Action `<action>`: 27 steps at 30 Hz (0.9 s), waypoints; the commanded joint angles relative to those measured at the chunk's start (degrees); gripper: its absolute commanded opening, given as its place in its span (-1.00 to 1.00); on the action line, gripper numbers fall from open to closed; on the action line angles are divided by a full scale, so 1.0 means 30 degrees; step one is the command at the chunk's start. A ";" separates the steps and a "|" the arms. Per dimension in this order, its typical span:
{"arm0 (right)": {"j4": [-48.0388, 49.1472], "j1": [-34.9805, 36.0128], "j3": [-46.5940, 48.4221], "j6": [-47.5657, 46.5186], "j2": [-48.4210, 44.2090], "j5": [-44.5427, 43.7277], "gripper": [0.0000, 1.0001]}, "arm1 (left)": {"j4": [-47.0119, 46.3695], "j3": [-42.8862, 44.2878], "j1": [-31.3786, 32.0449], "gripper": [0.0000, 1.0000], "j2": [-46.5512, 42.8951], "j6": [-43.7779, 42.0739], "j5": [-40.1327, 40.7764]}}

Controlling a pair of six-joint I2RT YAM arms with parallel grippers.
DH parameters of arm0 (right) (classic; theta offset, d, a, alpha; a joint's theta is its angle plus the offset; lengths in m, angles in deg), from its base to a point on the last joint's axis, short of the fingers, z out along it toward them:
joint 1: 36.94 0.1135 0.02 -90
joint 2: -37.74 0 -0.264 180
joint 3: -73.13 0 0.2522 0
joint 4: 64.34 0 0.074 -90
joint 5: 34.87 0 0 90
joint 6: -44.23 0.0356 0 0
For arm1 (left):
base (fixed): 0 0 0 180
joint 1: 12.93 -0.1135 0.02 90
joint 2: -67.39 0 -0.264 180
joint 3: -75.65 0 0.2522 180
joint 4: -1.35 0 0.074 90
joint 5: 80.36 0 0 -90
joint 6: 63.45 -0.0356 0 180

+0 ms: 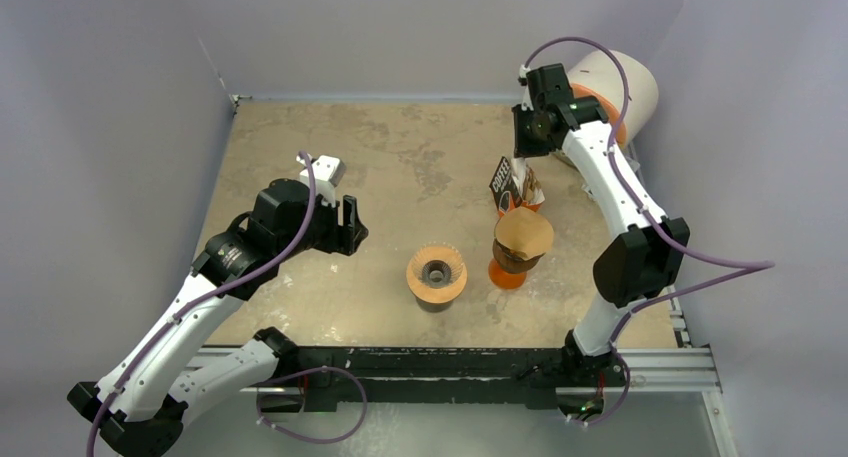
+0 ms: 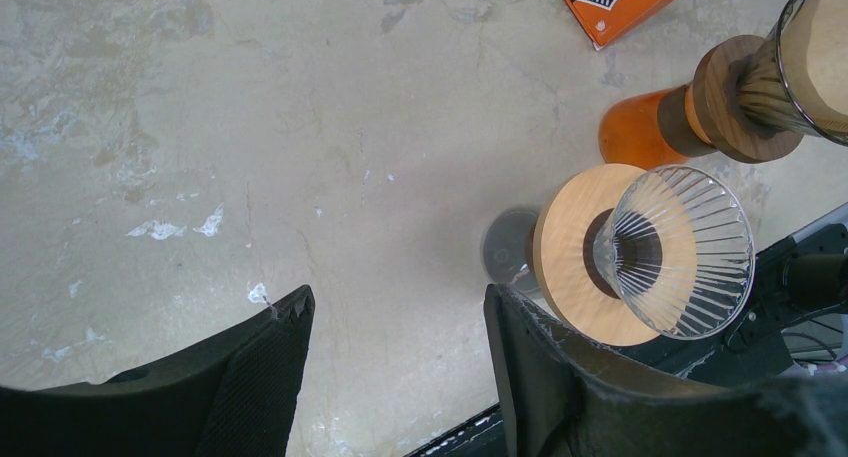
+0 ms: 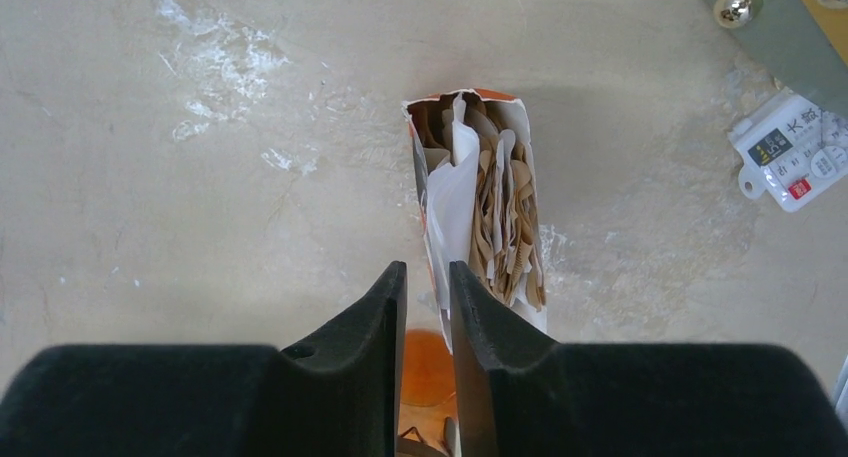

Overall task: Place the coffee filter in the dripper
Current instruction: Pick up the coffee filter from the coffee filter holder.

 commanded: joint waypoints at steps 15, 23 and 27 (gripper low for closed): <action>0.0278 0.0141 -0.1092 -0.0437 -0.0219 -0.1098 -0.67 | -0.0569 0.0009 -0.0097 0.24 0.0032 -0.0275 -0.0183; 0.0340 0.0200 -0.0940 -0.0471 -0.0285 -0.1159 -1.00 | -0.0568 0.0009 -0.0106 0.24 0.0047 -0.0305 -0.0176; 0.0336 0.0267 -0.0541 -0.0327 -0.0542 -0.0912 -1.00 | -0.0569 0.0009 -0.0081 0.24 0.0061 -0.0305 -0.0183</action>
